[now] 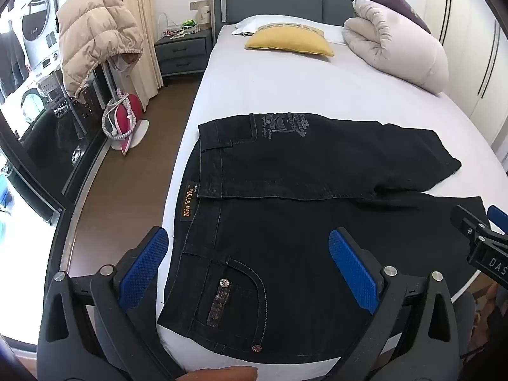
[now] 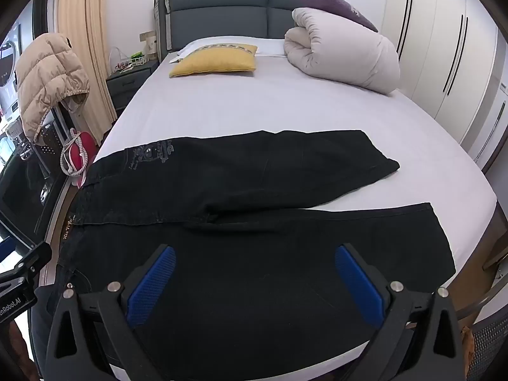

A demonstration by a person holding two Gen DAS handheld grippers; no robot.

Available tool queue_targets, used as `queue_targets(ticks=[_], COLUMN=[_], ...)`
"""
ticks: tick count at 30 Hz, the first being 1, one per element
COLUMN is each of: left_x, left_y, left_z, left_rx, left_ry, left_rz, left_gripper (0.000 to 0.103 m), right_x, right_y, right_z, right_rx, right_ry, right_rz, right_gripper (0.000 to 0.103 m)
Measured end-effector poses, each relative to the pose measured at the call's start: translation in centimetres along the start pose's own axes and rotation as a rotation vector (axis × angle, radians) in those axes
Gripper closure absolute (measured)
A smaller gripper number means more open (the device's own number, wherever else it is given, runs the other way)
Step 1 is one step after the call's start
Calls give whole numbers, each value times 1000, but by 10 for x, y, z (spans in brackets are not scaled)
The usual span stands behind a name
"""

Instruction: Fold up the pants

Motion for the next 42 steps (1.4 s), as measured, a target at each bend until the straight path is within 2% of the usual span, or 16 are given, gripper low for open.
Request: queue_targets(ticks=[42], left_x=[2], left_y=[2], left_z=[5], left_rx=[-1], left_ry=[3], left_rz=[-2], left_gripper=[0], right_x=[-1], right_y=[6], right_z=[2], right_rx=[9], right_ry=[4], right_rz=[8], right_gripper=[0])
Point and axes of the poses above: each gripper's, at about its wrist camera, not at the fingertips, and x roughly against the way its jaws point, y to its left, z to its underside, the point moved 5 cm from there along -x, roughly the way its jaws point, and after that the axes turned 11 degrees about y, right-handed, at the moved point
